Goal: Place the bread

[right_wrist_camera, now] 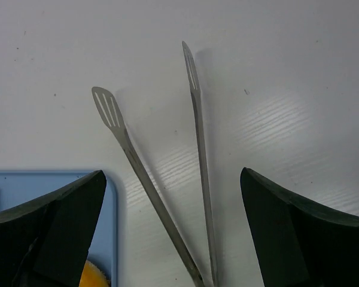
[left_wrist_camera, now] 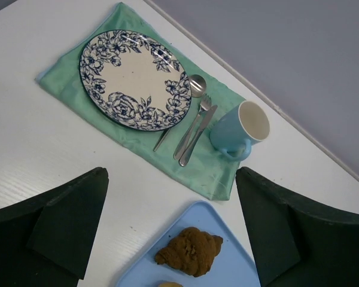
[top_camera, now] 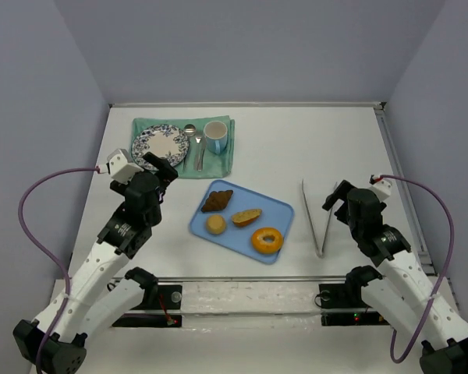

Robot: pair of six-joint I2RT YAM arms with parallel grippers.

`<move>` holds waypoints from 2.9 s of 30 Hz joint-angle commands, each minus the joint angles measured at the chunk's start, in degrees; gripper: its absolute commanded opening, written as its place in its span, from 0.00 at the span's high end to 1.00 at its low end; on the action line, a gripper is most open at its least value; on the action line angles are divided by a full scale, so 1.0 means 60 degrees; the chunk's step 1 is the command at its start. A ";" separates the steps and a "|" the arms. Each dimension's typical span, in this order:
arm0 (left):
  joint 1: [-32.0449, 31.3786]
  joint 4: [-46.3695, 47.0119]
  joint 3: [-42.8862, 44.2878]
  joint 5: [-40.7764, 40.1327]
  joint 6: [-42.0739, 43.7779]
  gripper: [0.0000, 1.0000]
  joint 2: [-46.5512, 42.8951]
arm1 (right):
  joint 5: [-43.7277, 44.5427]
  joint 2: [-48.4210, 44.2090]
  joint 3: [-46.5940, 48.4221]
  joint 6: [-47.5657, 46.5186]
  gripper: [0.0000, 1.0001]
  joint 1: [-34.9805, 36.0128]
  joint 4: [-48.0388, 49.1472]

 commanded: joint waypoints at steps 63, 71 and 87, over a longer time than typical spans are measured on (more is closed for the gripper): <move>0.0233 0.1026 -0.0672 -0.0173 0.0092 0.01 -0.0269 | -0.5769 0.3832 0.3125 -0.3295 0.83 0.0140 -0.1588; 0.0233 0.1173 -0.0701 -0.0041 0.0121 0.01 -0.0298 | -0.9753 0.4050 0.3346 -0.4116 0.74 0.0344 -0.1957; 0.0247 0.1964 -0.0716 0.0428 0.0531 0.01 -0.0108 | -0.7073 0.4108 0.4401 -0.5709 0.47 0.1370 0.0601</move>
